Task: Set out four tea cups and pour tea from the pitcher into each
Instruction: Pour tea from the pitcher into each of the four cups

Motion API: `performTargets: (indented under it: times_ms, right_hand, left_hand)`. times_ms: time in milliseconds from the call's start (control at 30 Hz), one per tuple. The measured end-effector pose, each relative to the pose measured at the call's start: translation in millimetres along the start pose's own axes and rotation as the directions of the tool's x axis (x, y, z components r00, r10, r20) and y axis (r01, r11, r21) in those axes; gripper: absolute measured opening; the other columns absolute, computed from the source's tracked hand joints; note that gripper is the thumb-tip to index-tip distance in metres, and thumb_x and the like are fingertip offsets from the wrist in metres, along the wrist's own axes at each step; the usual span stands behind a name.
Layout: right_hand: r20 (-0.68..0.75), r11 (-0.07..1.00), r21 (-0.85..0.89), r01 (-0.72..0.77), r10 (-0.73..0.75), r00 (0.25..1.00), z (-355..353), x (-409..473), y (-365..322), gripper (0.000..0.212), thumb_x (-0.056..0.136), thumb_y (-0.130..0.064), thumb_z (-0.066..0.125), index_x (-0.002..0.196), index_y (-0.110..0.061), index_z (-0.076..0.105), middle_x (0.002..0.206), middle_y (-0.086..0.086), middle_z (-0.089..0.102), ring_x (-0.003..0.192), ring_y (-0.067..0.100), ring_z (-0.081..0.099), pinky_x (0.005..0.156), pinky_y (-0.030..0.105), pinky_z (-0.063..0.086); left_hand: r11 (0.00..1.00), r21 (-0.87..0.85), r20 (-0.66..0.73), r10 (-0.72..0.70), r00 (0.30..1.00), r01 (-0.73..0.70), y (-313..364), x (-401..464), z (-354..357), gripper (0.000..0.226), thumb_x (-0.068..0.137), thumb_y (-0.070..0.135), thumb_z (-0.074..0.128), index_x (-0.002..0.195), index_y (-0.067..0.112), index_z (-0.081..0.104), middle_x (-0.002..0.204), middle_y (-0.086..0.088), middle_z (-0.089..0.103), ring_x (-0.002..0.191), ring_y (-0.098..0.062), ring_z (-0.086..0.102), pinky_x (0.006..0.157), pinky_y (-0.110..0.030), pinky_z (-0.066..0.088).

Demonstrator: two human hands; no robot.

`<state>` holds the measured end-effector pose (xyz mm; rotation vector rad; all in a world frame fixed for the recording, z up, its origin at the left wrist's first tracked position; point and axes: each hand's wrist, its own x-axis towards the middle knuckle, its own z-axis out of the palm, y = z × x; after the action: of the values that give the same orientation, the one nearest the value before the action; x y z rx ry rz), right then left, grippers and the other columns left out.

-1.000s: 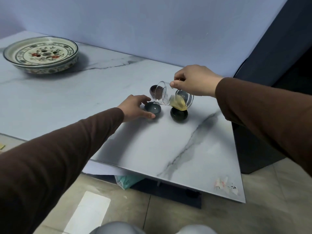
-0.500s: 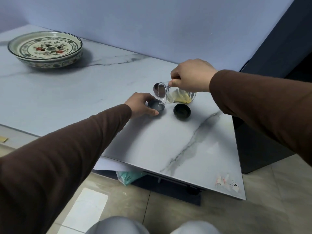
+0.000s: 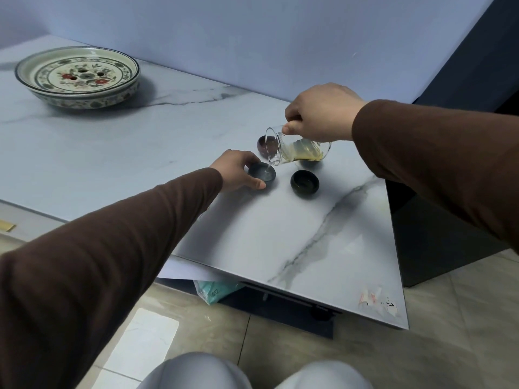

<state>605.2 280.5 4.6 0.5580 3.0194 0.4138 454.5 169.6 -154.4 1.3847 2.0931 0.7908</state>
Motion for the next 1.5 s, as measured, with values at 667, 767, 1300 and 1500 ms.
performTargets:
  times_ms: [667,767,1300,1500]
  right_hand:
    - [0.005,0.998,-0.058,-0.001,0.001,1.000,-12,4,-5,0.035,0.095,-0.049,0.050,0.075,-0.021,0.060,0.067,-0.004,0.052,0.071,0.025,0.048,0.052,0.027,0.023]
    - [0.010,0.998,-0.066,0.001,0.000,1.000,-13,4,-6,0.036,0.095,-0.049,0.049,0.073,-0.021,0.058,0.067,-0.004,0.052,0.072,0.026,0.049,0.053,0.027,0.024]
    - [0.120,0.811,0.500,-0.303,0.281,0.952,21,-30,24,0.031,0.092,-0.048,0.056,0.076,-0.023,0.067,0.081,-0.004,0.067,0.070,0.016,0.056,0.062,0.027,0.040]
    - [0.150,0.430,0.830,-0.355,0.441,0.885,41,-50,56,0.033,0.094,-0.036,0.060,0.064,-0.023,0.064,0.053,-0.014,0.055,0.043,-0.003,0.046,0.039,0.008,0.034]
  left_hand:
    - [1.000,0.020,0.005,-0.011,1.000,0.011,0,2,0,0.061,0.064,0.042,0.085,0.119,0.025,0.064,0.119,0.000,0.062,0.110,-0.020,0.055,0.089,-0.027,0.041]
    - [1.000,0.021,0.002,-0.012,1.000,0.012,0,1,0,0.061,0.064,0.042,0.085,0.119,0.025,0.064,0.118,0.000,0.062,0.110,-0.020,0.055,0.089,-0.028,0.042]
    - [0.999,0.015,0.011,-0.032,0.999,0.032,4,-1,0,0.066,0.066,0.038,0.084,0.126,0.024,0.060,0.122,0.001,0.061,0.114,-0.020,0.055,0.098,-0.032,0.044]
    - [0.999,0.040,-0.048,0.029,0.998,-0.027,15,8,-11,0.080,0.065,0.046,0.084,0.134,0.027,0.049,0.123,0.004,0.052,0.115,-0.019,0.048,0.100,-0.037,0.044]
